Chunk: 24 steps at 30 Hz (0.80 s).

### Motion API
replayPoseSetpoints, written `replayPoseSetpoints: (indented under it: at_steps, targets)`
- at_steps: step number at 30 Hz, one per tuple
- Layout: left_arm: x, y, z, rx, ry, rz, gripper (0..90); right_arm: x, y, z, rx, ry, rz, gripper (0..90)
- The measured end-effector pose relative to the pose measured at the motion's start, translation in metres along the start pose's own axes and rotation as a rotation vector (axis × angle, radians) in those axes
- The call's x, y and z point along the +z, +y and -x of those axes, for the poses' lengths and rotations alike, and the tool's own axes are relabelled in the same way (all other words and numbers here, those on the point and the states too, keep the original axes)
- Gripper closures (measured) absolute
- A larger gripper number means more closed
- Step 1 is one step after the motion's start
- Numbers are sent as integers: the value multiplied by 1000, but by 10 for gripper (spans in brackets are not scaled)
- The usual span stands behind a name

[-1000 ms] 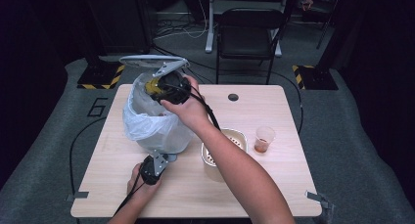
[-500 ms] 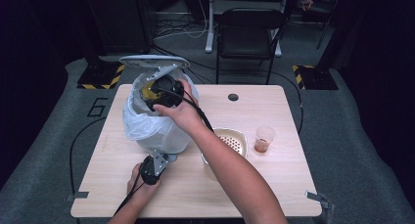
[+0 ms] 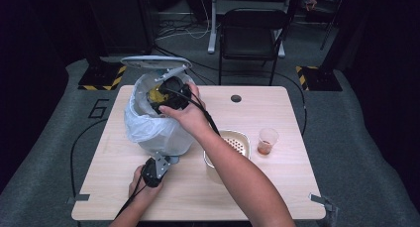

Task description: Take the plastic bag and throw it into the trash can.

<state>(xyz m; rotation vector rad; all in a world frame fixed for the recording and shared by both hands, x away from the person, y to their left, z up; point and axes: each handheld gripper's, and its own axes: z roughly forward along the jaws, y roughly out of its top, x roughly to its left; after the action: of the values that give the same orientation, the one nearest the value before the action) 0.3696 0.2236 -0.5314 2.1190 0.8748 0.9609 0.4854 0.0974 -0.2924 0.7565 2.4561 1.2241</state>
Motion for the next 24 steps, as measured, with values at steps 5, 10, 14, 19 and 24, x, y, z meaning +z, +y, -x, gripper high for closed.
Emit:
replayPoseSetpoints:
  at_steps: [5,10,14,19,24]
  targets:
    - [0,0,0,1,1,-1,900,-1,-1,-1,39,-19,1,177]
    - [0,0,0,2,1,-1,900,-10,1,0,59,-29,36,222]
    - [0,0,0,1,2,-1,900,-16,-2,2,44,-15,23,273]
    - [0,0,0,1,-1,-2,900,-32,-5,6,28,-11,16,294]
    - [0,0,0,-1,-1,-1,900,-63,-15,15,51,-12,22,305]
